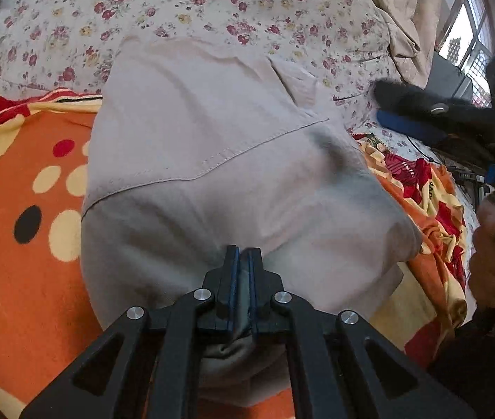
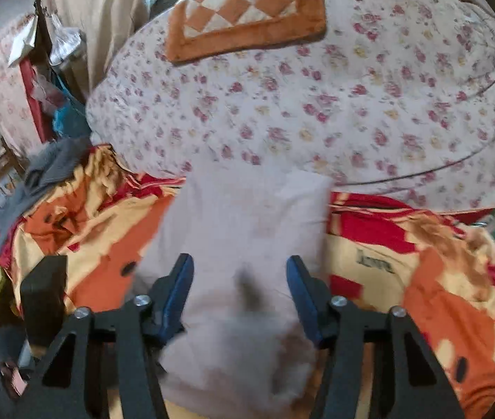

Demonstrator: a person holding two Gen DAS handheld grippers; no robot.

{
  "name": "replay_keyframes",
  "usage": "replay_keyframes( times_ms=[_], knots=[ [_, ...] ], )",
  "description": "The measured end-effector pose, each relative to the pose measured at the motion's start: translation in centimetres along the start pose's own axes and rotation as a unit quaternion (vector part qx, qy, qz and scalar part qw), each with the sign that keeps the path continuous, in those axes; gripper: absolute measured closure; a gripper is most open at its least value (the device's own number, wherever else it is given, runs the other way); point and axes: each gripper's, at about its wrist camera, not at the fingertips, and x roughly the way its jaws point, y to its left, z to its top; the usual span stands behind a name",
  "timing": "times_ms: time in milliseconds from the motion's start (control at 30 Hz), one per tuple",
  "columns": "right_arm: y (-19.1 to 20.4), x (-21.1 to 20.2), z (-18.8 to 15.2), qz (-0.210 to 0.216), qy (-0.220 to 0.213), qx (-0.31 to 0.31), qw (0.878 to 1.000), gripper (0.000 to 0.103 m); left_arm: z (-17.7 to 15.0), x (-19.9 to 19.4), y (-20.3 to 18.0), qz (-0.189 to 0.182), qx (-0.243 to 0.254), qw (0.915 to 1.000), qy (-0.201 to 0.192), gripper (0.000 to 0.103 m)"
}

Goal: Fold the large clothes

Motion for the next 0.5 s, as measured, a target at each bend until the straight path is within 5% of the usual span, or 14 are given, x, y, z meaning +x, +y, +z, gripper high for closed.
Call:
replay_keyframes(
  times_ms=[33,67,133,367,500],
  knots=[
    [0.2,1.5,-0.2,-0.008,0.032,-0.006,0.999,0.061,0.0,-0.1,0.1,0.0,0.001,1.0,0.0,0.103],
    [0.2,3.3,-1.0,-0.026,0.079,-0.012,0.996,0.079,0.0,-0.1,0.1,-0.001,0.0,1.0,0.0,0.103],
    [-0.5,6.7,-3.5,-0.055,0.174,-0.017,0.983,0.087,0.1,-0.2,0.1,-0.008,-0.002,1.0,0.003,0.103],
    [-0.6,6.1,-3.6,-0.067,0.164,-0.019,0.984,0.088,4.5,-4.7,0.7,-0.023,-0.028,0.9969,-0.07,0.103],
    [-0.8,5.6,-2.7,-0.056,0.152,-0.016,0.987,0.087,4.5,0.0,1.5,-0.009,-0.031,0.9988,0.036,0.103]
  ],
)
